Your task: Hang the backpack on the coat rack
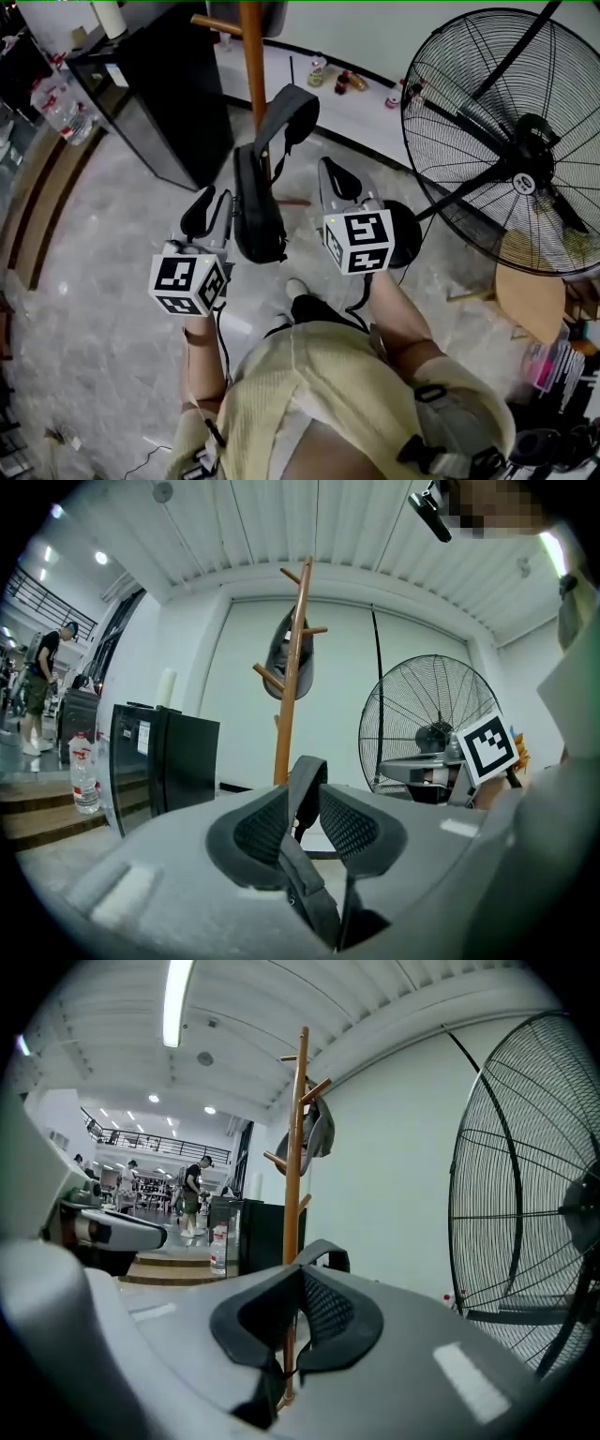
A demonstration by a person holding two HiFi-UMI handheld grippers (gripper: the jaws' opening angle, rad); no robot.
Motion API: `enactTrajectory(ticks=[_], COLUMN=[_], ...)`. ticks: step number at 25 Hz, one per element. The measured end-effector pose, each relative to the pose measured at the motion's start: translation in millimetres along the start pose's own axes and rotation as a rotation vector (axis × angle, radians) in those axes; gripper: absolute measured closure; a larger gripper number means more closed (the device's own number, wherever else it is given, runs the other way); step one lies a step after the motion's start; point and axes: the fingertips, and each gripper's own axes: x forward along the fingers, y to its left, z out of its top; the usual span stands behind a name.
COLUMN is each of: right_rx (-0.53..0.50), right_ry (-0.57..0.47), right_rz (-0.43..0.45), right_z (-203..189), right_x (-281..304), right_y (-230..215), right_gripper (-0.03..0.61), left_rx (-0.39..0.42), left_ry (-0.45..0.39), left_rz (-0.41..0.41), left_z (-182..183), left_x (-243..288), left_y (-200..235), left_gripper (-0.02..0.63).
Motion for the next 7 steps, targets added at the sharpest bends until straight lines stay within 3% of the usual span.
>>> enactTrajectory(ticks=[3,7], right_rx=[0.008,0.007], right_ry=[0.003,0.005], right_rz=[0.003,-0.001], right_z=[-1.6,-2.0], right_x=[0.0,-0.4], right_y=[0.1,-3.8], right_gripper=[0.575,0.575], left_rx=[0.009,0.016], left_ry=[0.016,0.019], left_rz=[0.007,0.014], left_z=[-1.6,-0.9], left_x=[1.2,2.2], left_y=[-0.8,-3.1], left_gripper=[0.551,0.551])
